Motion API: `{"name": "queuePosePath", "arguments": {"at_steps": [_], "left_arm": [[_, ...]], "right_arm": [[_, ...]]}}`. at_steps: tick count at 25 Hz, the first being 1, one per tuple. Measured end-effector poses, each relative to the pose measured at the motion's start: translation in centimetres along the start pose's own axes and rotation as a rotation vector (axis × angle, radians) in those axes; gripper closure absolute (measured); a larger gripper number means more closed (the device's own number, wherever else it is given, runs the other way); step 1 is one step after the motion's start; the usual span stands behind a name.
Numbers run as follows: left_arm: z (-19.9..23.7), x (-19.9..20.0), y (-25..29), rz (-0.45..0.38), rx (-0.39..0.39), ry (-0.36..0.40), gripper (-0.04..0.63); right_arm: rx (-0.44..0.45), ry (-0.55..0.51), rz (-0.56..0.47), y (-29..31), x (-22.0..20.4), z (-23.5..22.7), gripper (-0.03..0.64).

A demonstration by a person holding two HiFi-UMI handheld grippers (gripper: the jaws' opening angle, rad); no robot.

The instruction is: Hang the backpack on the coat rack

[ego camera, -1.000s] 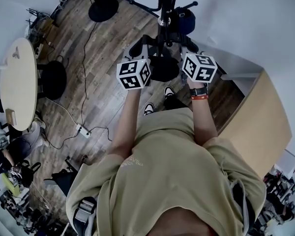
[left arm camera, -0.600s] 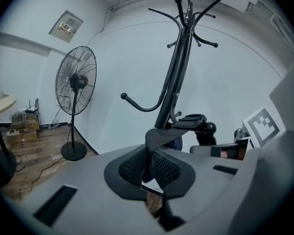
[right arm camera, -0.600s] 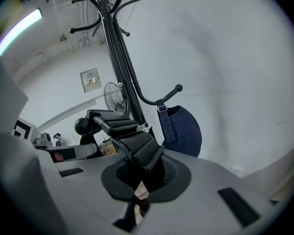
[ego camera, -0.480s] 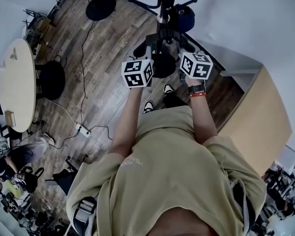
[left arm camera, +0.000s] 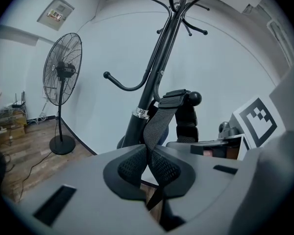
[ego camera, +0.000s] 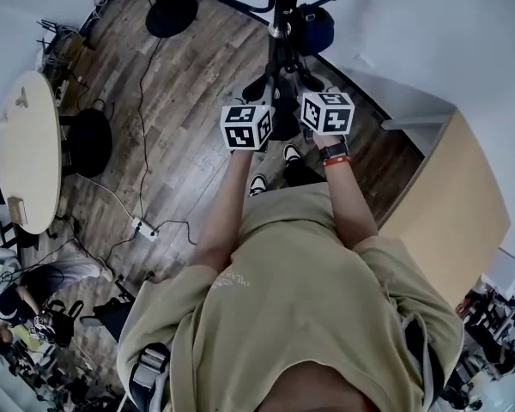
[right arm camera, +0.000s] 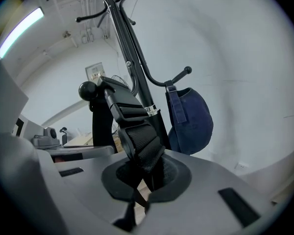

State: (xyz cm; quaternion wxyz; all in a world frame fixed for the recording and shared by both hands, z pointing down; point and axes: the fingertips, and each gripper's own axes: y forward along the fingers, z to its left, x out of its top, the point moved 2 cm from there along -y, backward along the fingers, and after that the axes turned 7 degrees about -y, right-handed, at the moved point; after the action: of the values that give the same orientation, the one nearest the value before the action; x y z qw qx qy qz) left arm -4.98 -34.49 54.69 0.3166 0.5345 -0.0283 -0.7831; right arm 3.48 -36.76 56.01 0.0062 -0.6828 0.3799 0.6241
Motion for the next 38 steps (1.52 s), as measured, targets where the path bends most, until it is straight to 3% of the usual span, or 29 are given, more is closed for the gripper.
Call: {"name": "queuePosePath", "arguments": {"at_steps": [9, 15, 25, 38], "left_arm": [[-1.5, -0.7, 0.4, 0.005, -0.023, -0.003, 0.568], [-1.6, -0.6, -0.2, -0.007, -0.014, 0.023, 0.568], [-2.5, -0.8, -1.6, -0.023, -0.009, 0.054, 0.554], [-4.1, 2.9, -7.5, -0.175, 0.037, 0.148, 0.555]], "right_arm": [[0.048, -0.033, 0.022, 0.1, -0.2, 0.9, 0.597], [0.027, -0.084, 0.047, -0.2, -0.9, 1.4, 0.588], [0.001, -0.074, 0.019, -2.3, -0.7, 1.4, 0.568], [-0.073, -0.149, -0.13, -8.4, 1.9, 2.7, 0.589]]}}
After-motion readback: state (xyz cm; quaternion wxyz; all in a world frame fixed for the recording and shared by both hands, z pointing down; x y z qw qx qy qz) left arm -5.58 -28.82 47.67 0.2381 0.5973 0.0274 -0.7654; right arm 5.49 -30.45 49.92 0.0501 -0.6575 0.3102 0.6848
